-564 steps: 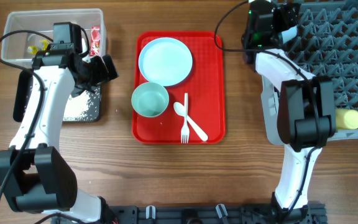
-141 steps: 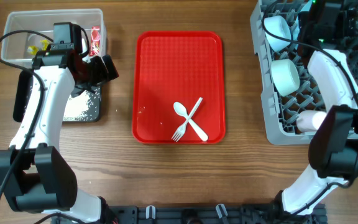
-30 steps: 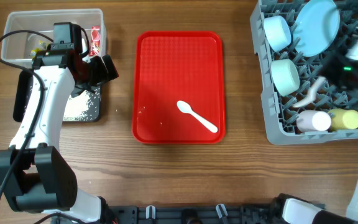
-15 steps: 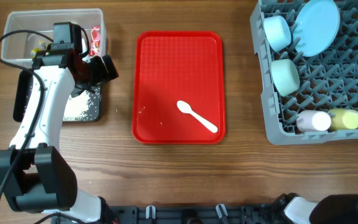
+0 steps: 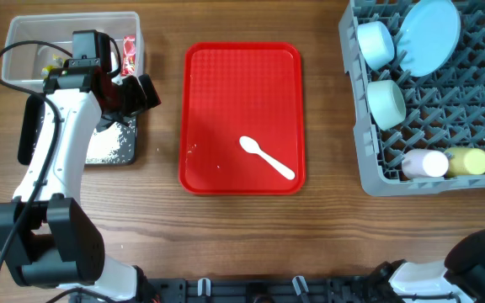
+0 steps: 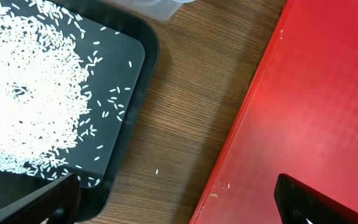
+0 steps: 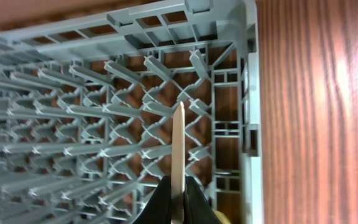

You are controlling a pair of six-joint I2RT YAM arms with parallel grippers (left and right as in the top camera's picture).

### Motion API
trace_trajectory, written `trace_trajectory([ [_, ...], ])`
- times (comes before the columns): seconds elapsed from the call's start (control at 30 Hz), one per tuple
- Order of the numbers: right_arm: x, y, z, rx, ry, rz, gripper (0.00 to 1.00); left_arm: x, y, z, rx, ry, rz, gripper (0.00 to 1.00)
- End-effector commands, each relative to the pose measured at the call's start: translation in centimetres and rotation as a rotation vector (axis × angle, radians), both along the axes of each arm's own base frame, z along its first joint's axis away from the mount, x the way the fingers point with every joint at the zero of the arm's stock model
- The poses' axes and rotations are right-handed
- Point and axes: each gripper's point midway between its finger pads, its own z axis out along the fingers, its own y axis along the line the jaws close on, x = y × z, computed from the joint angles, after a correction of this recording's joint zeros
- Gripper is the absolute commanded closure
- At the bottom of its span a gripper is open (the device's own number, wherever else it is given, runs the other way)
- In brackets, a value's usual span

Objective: Sort waste into correct bins and load items into the dishwasher rack
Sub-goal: 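Carry the white fork into the dish rack and release it, then move the right gripper to the white spoon on the tray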

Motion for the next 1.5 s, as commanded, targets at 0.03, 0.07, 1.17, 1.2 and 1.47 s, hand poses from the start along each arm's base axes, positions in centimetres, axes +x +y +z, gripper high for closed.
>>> trace_trajectory([
  [0.03, 1.7, 0.7, -0.8, 0.068, -0.100, -0.076, 0.96, 0.2, 0.2, 0.0, 0.007, -0.003, 0.003, 0.00],
  [0.07, 2.2, 0.8, -0.9, 0.064, -0.104, -0.065, 0.96, 0.2, 0.2, 0.0, 0.007, -0.002, 0.003, 0.00],
  [1.17, 9.6, 6.5, -3.2, 0.033, -0.012, 0.464, 0.28, 0.2, 0.2, 0.0, 0.007, -0.003, 0.003, 0.00],
  [1.2, 9.9, 6.9, -2.1, 0.020, -0.036, 0.502, 0.27, 0.2, 0.2, 0.0, 0.007, -0.003, 0.003, 0.00],
  [1.47, 11.9, 17.5, 7.9, -0.121, -0.268, 1.018, 0.26, 0.2, 0.2, 0.0, 0.007, -0.003, 0.003, 0.00],
])
